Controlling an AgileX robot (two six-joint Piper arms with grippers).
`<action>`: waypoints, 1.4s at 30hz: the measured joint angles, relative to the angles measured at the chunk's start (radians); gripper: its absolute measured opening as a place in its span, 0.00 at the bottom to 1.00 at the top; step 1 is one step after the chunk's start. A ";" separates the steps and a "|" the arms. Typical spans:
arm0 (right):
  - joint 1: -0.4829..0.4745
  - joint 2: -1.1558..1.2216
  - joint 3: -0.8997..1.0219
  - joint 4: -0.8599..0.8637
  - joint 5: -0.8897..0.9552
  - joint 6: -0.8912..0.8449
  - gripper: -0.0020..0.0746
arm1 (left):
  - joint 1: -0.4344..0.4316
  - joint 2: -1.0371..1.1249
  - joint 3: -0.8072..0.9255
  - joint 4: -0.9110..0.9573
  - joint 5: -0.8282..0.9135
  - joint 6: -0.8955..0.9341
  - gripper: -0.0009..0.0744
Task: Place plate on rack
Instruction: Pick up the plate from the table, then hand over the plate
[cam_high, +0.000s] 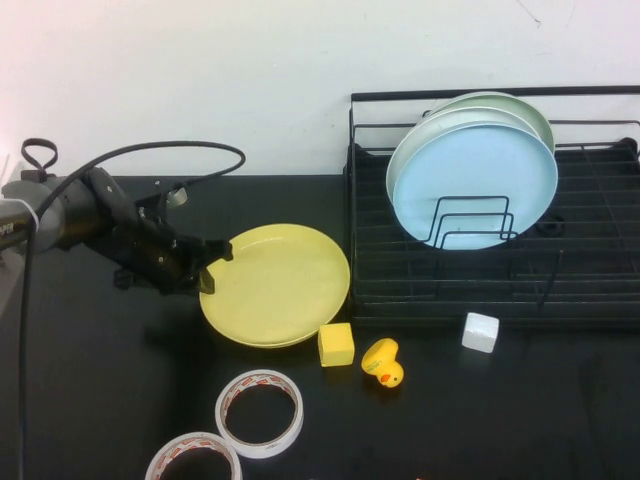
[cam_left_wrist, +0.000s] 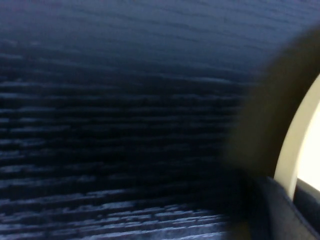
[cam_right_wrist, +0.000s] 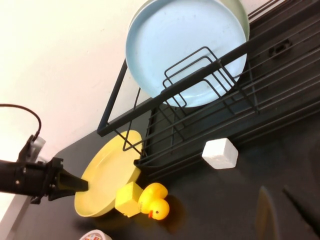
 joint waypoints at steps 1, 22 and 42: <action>0.000 0.000 0.000 0.000 0.000 0.000 0.02 | 0.000 0.001 0.000 -0.014 0.000 0.011 0.01; 0.000 0.000 0.000 0.001 -0.009 -0.026 0.02 | 0.179 -0.067 0.000 -0.393 0.180 0.491 0.01; 0.000 0.117 -0.141 0.053 -0.063 -0.217 0.03 | 0.152 -0.493 0.105 -0.401 0.287 0.644 0.01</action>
